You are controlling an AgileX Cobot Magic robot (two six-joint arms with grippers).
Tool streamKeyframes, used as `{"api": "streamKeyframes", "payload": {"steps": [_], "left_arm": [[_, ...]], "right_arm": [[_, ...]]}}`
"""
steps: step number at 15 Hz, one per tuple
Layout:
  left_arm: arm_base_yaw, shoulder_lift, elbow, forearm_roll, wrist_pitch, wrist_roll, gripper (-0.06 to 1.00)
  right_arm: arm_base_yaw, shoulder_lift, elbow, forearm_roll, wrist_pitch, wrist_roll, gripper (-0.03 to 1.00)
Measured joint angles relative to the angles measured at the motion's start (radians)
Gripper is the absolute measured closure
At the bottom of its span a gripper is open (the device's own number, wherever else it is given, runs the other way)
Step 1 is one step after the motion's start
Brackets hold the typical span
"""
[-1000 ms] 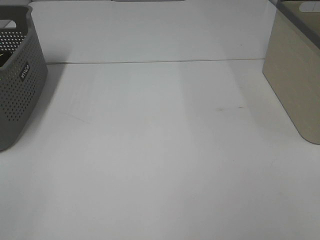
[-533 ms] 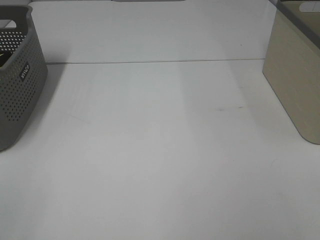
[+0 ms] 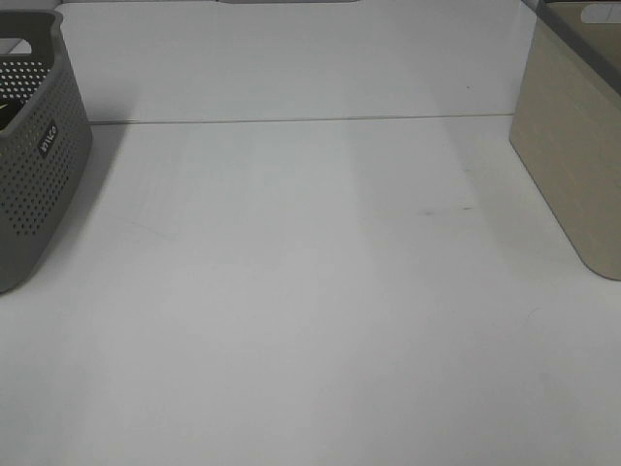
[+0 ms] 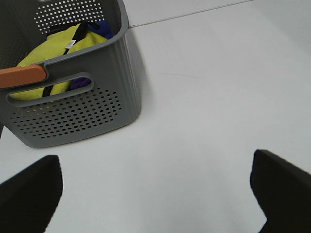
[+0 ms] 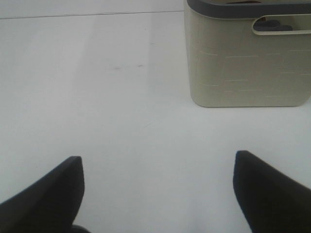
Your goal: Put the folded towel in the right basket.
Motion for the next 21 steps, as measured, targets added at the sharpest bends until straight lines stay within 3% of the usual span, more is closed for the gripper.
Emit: {"api": "streamKeyframes", "payload": {"steps": [21], "left_arm": [[0.000, 0.000, 0.000, 0.000, 0.000, 0.000, -0.04]], "right_arm": [[0.000, 0.000, 0.008, -0.005, 0.002, -0.018, 0.19]]}}
